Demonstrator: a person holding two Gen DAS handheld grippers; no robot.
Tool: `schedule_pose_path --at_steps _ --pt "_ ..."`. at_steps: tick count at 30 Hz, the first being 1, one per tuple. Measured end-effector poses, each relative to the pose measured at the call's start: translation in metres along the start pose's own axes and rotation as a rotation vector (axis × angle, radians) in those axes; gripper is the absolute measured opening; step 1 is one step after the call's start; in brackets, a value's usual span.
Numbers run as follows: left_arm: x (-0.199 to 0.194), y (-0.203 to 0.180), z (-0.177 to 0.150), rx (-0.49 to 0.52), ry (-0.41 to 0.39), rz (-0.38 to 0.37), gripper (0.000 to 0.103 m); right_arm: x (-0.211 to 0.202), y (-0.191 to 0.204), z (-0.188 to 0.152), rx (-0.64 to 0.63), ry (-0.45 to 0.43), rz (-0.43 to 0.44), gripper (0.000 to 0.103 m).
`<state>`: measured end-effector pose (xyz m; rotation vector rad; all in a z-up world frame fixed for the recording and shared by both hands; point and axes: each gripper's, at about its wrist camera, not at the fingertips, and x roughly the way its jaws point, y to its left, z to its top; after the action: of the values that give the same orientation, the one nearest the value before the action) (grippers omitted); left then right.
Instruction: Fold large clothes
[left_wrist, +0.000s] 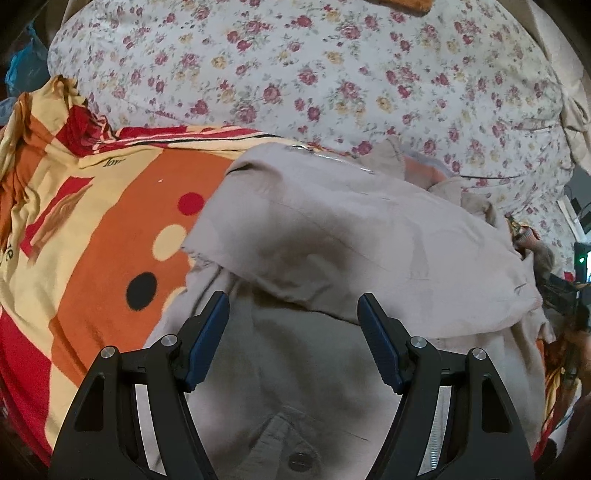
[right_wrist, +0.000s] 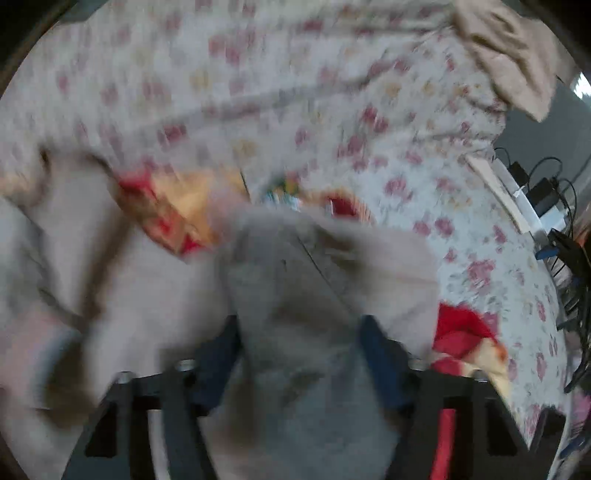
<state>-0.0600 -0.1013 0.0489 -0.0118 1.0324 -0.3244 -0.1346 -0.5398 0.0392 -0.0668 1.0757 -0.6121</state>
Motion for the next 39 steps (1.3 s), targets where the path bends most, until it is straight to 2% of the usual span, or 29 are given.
schedule_pose_path --at_steps 1,2,3,4,5,7,11,13,15,16,19,20,21,22,23,24,26,28,30,33,38,39 --pt "0.001 0.002 0.001 -0.004 -0.002 0.007 0.072 0.004 -0.004 -0.002 0.006 0.000 -0.019 0.027" --pt "0.001 0.004 0.001 -0.008 -0.003 0.010 0.072 0.004 -0.015 0.000 0.057 -0.022 -0.006 0.013" --pt "0.002 0.006 0.003 -0.014 -0.004 0.012 0.072 -0.002 -0.035 0.005 0.171 -0.037 0.074 0.008" --pt "0.002 0.007 0.004 -0.024 -0.006 0.012 0.072 -0.006 -0.048 0.008 0.244 -0.053 0.140 0.007" --pt "0.002 0.008 0.006 -0.036 -0.007 0.006 0.072 -0.020 -0.069 0.011 0.343 -0.098 0.250 0.006" --pt "0.001 0.008 0.009 -0.058 -0.012 -0.019 0.072 -0.041 -0.083 0.015 0.379 -0.146 0.296 0.005" --pt "-0.008 0.000 0.012 -0.068 -0.029 -0.074 0.072 -0.097 -0.094 0.017 0.403 -0.246 0.478 0.005" --pt "-0.014 -0.004 0.013 -0.064 -0.040 -0.130 0.072 -0.123 -0.084 0.019 0.402 -0.279 0.576 0.005" --pt "-0.019 -0.004 0.015 -0.082 -0.046 -0.190 0.072 -0.150 -0.059 0.020 0.379 -0.316 0.712 0.005" --pt "-0.021 -0.003 0.016 -0.104 -0.045 -0.226 0.072 -0.158 -0.045 0.019 0.364 -0.325 0.741 0.005" --pt "-0.021 0.001 0.021 -0.166 -0.029 -0.304 0.074 -0.180 0.021 0.012 0.283 -0.346 0.852 0.005" --pt "-0.020 0.001 0.022 -0.180 -0.024 -0.319 0.080 -0.179 0.042 0.010 0.269 -0.338 0.871 0.006" --pt "-0.019 0.003 0.023 -0.198 -0.021 -0.339 0.083 -0.173 0.065 0.009 0.254 -0.314 0.886 0.016" --pt "-0.017 0.005 0.024 -0.219 -0.014 -0.361 0.083 -0.160 0.096 0.005 0.226 -0.238 0.898 0.030" --pt "-0.016 0.005 0.025 -0.224 -0.006 -0.370 0.083 -0.148 0.116 0.001 0.199 -0.158 0.899 0.057" --pt "-0.014 0.006 0.026 -0.222 0.002 -0.377 0.083 -0.133 0.137 -0.006 0.183 -0.046 0.914 0.060" --pt "-0.008 0.003 0.028 -0.201 0.022 -0.383 0.085 -0.121 0.147 -0.023 0.209 0.009 0.967 0.060" --pt "-0.003 0.000 0.030 -0.191 0.022 -0.364 0.086 -0.124 0.138 -0.037 0.218 -0.016 0.937 0.060" --pt "0.004 -0.006 0.031 -0.175 0.022 -0.349 0.087 -0.132 0.119 -0.056 0.211 -0.055 0.879 0.065" --pt "0.020 -0.029 0.036 -0.132 0.023 -0.309 0.088 -0.139 0.090 -0.071 0.194 -0.087 0.794 0.069" --pt "0.057 -0.070 0.036 -0.090 0.128 -0.294 0.087 -0.138 0.042 -0.091 0.221 -0.128 0.683 0.071" --pt "0.062 -0.080 0.036 -0.081 0.132 -0.296 0.079 -0.136 0.033 -0.095 0.237 -0.131 0.669 0.073"
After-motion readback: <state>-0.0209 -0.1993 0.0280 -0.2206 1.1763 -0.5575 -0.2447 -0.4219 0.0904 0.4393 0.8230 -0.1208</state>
